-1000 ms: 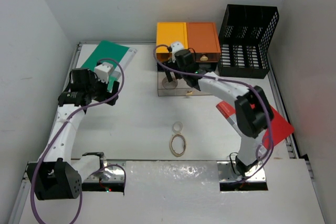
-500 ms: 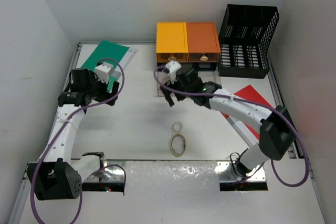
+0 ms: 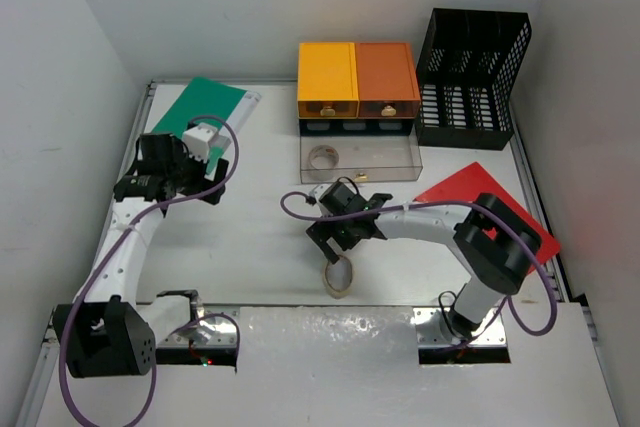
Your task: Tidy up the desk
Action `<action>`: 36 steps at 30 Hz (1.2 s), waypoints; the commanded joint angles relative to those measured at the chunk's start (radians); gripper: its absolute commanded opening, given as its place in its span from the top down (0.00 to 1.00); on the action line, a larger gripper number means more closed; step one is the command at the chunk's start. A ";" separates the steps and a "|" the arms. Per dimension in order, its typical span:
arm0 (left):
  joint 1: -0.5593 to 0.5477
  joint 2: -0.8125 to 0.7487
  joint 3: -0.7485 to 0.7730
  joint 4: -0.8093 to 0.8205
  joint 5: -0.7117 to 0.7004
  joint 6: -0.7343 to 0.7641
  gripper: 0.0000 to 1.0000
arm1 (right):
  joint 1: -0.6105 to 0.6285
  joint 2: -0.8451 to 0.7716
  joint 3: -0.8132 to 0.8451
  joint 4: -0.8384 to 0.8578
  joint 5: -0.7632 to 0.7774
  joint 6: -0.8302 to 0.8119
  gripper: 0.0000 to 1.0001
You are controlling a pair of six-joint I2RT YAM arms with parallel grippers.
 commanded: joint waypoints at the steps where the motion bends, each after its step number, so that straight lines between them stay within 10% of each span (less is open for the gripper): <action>1: 0.009 0.011 -0.009 0.043 0.016 0.005 0.00 | 0.003 0.019 -0.023 0.077 0.000 0.041 0.04; 19: 0.007 0.009 -0.006 0.039 -0.001 0.013 0.00 | 0.002 0.032 -0.061 0.139 0.017 0.061 0.34; 27: 0.007 0.005 0.000 0.028 0.001 0.013 0.01 | 0.003 0.022 -0.048 0.124 0.013 0.051 0.82; 36: 0.007 -0.001 0.005 0.022 -0.004 0.015 0.00 | -0.024 -0.072 0.125 0.056 0.092 -0.057 0.97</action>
